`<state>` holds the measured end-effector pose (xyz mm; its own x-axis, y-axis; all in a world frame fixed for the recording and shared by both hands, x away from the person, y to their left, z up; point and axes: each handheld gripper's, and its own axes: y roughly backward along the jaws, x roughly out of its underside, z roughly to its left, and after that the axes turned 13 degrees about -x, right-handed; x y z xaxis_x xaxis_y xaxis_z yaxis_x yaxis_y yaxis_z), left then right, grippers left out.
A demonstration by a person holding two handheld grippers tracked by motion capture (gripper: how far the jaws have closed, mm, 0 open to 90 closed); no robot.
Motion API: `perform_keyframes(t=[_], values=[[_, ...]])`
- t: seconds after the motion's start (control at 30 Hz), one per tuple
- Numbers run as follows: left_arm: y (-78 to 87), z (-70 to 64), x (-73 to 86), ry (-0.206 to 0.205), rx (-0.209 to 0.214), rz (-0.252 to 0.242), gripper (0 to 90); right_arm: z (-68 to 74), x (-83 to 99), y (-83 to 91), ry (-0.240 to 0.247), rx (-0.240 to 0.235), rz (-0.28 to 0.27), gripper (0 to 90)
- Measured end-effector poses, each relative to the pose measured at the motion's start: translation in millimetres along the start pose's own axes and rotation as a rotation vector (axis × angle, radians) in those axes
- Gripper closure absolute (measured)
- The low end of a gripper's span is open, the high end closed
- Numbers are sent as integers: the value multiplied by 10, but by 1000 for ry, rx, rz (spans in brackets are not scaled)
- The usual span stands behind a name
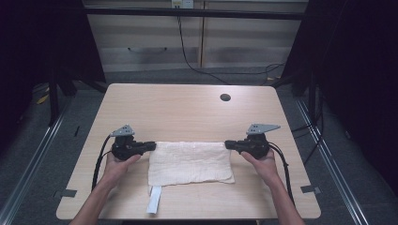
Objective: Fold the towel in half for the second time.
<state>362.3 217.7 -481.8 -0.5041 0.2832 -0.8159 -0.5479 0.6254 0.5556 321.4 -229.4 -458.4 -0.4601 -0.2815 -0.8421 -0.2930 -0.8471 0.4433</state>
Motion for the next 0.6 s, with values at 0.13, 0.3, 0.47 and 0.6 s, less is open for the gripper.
perform_keyframes(t=[0.13, 0.3, 0.47, 0.6], values=[[15, -13, 10, -1, 0, 2, 841, 75, 15, 7, 14, -9, 9, 882], [42, -17, 23, 6, -18, -1, 841, 140, 44, -19, 31, -16, 34, 882], [50, -16, 38, 15, -28, 2, 841, 241, 81, -39, 49, -37, 61, 881], [45, -29, 39, 21, -33, 3, 842, 309, 135, -44, 55, -48, 78, 882]])
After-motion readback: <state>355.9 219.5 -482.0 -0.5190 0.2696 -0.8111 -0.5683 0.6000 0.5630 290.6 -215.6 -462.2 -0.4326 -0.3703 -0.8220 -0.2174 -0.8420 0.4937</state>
